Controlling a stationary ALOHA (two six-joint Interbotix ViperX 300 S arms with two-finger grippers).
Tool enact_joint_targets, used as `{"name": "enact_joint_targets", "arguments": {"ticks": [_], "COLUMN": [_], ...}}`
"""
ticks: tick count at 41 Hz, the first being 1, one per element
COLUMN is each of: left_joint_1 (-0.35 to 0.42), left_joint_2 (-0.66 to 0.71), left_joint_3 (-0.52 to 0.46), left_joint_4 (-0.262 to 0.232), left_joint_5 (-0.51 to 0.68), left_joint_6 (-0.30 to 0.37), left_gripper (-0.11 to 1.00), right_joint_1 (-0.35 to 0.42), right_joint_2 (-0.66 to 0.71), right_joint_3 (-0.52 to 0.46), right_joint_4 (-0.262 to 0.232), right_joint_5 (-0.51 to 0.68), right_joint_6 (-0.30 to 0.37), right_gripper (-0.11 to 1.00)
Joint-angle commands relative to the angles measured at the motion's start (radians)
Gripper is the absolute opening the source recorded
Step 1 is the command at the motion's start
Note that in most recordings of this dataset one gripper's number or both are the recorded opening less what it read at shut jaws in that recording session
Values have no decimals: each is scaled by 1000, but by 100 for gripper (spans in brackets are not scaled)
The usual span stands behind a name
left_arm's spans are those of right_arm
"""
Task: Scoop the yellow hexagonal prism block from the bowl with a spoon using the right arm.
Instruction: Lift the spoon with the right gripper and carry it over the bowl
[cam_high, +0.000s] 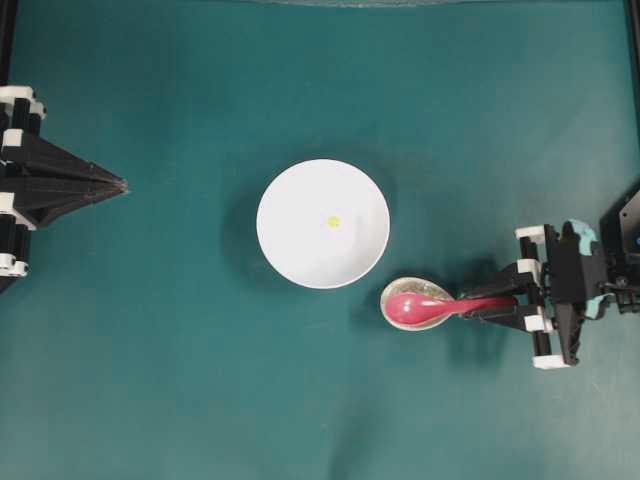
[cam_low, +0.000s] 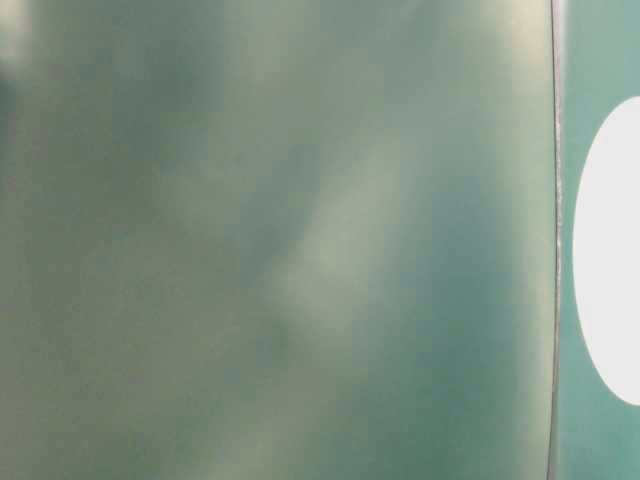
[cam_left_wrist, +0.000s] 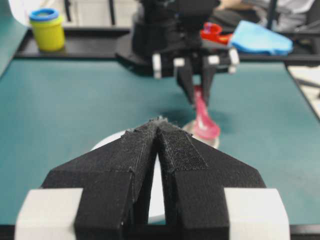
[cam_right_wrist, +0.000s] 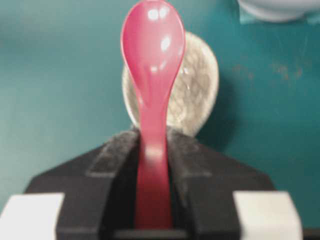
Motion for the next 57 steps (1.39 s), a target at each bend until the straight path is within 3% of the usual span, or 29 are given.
{"name": "enact_joint_targets", "arguments": {"ticks": [1,7,15,24,30,48,57], "left_joint_1": [-2,-2,-2,-2,-2,-2,-2], "left_joint_2": [9,11,9,9,9,9,11], "left_joint_3": [-28,-28,-29,-28,-28,-28,-28], "left_joint_4": [2,2,2,2,2,0,2], "left_joint_5": [-5,-5,-5,-5,-5,-5,-6], "left_joint_6": [-2,-2,-2,-2,-2,0,0], "left_gripper": [3,3,3,3,3,3,3], "right_joint_1": [-20,-57,-149,-336,-451,-670,-712], "right_joint_2": [-71,-163,-304,-416,-431,-422,-394], "right_joint_3": [-14,-23,-87,-219,-299,-489,-565], "right_joint_4": [2,2,2,0,-3,-6,-92], "right_joint_5": [34,130,345,709,908,1299,1462], "right_joint_6": [-3,-28,-121,-270,-328,-328,-327], "right_gripper": [22,22,22,22,22,22,22]}}
